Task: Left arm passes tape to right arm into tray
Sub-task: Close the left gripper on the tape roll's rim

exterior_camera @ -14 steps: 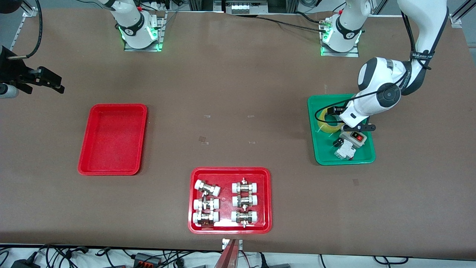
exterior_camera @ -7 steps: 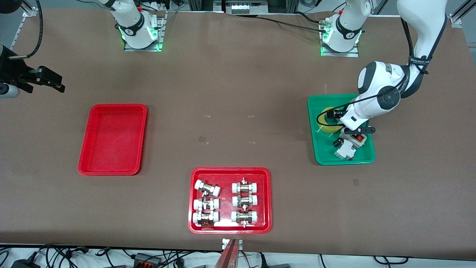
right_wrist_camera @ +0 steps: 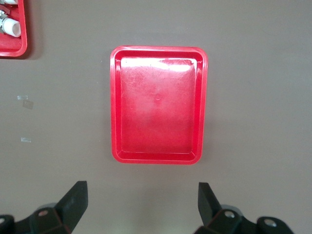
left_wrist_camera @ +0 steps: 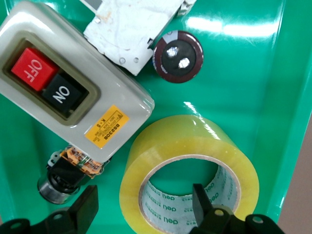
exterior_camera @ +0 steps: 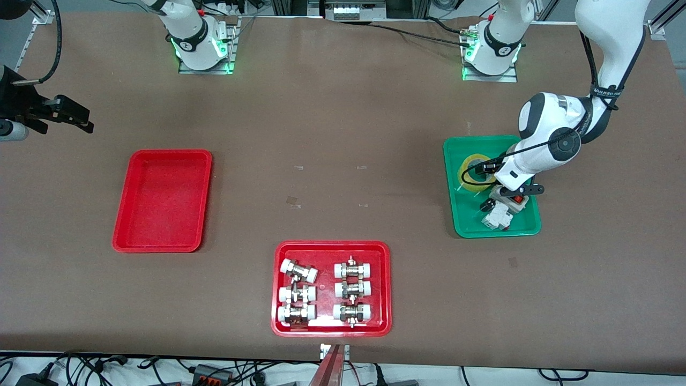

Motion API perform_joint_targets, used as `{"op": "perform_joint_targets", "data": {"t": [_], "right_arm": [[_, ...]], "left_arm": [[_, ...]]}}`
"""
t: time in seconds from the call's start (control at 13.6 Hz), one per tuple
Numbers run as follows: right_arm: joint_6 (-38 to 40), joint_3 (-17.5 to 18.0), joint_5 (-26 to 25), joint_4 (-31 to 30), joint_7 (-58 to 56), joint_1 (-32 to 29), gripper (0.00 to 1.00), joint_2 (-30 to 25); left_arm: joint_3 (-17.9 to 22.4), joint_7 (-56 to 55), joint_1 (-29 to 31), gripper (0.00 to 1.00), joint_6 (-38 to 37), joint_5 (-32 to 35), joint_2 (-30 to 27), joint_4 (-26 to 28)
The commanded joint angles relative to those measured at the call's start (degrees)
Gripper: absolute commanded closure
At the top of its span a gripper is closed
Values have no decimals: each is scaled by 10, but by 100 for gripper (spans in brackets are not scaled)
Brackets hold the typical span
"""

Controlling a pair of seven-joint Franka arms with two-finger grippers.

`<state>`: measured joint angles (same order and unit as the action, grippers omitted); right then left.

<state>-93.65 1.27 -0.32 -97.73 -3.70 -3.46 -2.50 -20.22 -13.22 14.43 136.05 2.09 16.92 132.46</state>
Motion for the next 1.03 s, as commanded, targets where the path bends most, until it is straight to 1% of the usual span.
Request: {"op": "perform_joint_targets", "data": {"t": [0.0,0.07,0.15,0.3,0.37,0.52,0.59,0.74,0.96], "right_arm": [[5,-1,0,-4,-2,0,0,-3],[5,-1,0,-4,-2,0,0,-3],[5,-1,0,-4,-2,-1,0,-3],[6,-1,0,-4,-2,0,0,-3],[6,-1,0,-4,-2,-1,0,-3],[6,-1,1,-4,-2,-1,0,-3],[7,-1,0,-4,-2,-1,0,-3],[7,-1,0,-4,-2,0,0,-3],[7,-1,1,-4,-2,0,0,-3]], "left_arm": [[-3,-9,5,44,10,15,2,5],[-3,-9,5,56,10,15,2,5],[-3,-9,5,63,10,15,2,6],[-3,-9,6,66,10,16,1,6],[-3,-9,7,71,10,16,0,7],[-4,-6,23,95,9,16,-4,10],[-5,-5,24,99,8,16,-5,10],[-8,-7,25,99,0,16,-14,9],[-11,-9,25,100,-32,15,-44,3]]}}
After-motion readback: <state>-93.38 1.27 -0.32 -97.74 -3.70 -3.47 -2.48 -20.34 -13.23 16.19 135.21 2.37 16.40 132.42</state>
